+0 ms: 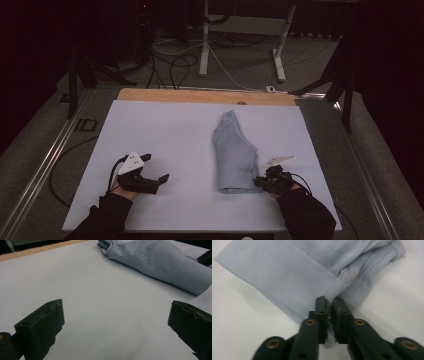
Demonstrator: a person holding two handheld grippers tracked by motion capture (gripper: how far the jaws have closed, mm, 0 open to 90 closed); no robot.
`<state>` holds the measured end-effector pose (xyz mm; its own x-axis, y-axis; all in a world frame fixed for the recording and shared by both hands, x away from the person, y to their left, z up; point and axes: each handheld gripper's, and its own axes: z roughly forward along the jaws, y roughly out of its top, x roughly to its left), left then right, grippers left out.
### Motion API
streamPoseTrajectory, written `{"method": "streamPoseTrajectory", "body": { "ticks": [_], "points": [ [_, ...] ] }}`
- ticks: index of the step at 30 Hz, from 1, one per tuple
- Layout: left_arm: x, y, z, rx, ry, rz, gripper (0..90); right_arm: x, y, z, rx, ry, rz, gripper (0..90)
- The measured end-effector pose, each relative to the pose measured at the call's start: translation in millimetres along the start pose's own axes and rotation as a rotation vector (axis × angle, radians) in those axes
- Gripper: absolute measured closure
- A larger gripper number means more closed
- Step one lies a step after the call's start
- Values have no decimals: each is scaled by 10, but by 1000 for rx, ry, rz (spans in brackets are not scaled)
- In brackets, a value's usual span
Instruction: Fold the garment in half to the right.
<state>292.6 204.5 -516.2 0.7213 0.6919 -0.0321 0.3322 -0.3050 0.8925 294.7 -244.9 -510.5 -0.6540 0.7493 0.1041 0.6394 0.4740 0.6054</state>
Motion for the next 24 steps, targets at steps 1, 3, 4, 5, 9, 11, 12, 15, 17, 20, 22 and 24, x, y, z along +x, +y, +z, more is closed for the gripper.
{"method": "streamPoseTrajectory", "body": {
  "ticks": [1, 3, 4, 5, 9, 11, 12, 15, 17, 20, 22, 24],
  "points": [
    [3, 0, -1, 1, 1, 0, 13, 8, 6, -16, -2, 3, 0, 860],
    [7, 1, -3, 1, 2, -3, 13, 14, 15, -61, -20, 8, 7, 860],
    [7, 1, -3, 1, 2, -1, 13, 14, 17, -89, -34, 14, 15, 860],
    [6, 2, -4, 0, 3, 0, 13, 17, 18, -117, -42, 20, 21, 860],
    [11, 6, -7, -1, 4, -3, 13, 27, 8, -199, -64, 38, 26, 863],
    [12, 6, -7, -1, 6, -3, 12, 38, -1, -230, -72, 21, 23, 862],
    [14, 5, -6, 0, 6, -3, 12, 36, -6, -249, -77, 15, 19, 864],
    [17, 4, -3, 3, 7, 0, 13, 44, -24, -275, -78, 17, 23, 867],
    [20, 3, -3, 2, 7, -1, 13, 39, -35, -289, -84, 17, 32, 868],
    [24, 3, -8, 2, 8, 1, 13, 29, -74, -275, -61, 17, 34, 868],
    [29, 1, -10, 1, 11, 0, 13, 5, -121, -266, -54, 22, 47, 868],
    [37, -1, -6, 2, 11, -5, 13, -30, -164, -253, -59, 18, 75, 868]
  ]
}}
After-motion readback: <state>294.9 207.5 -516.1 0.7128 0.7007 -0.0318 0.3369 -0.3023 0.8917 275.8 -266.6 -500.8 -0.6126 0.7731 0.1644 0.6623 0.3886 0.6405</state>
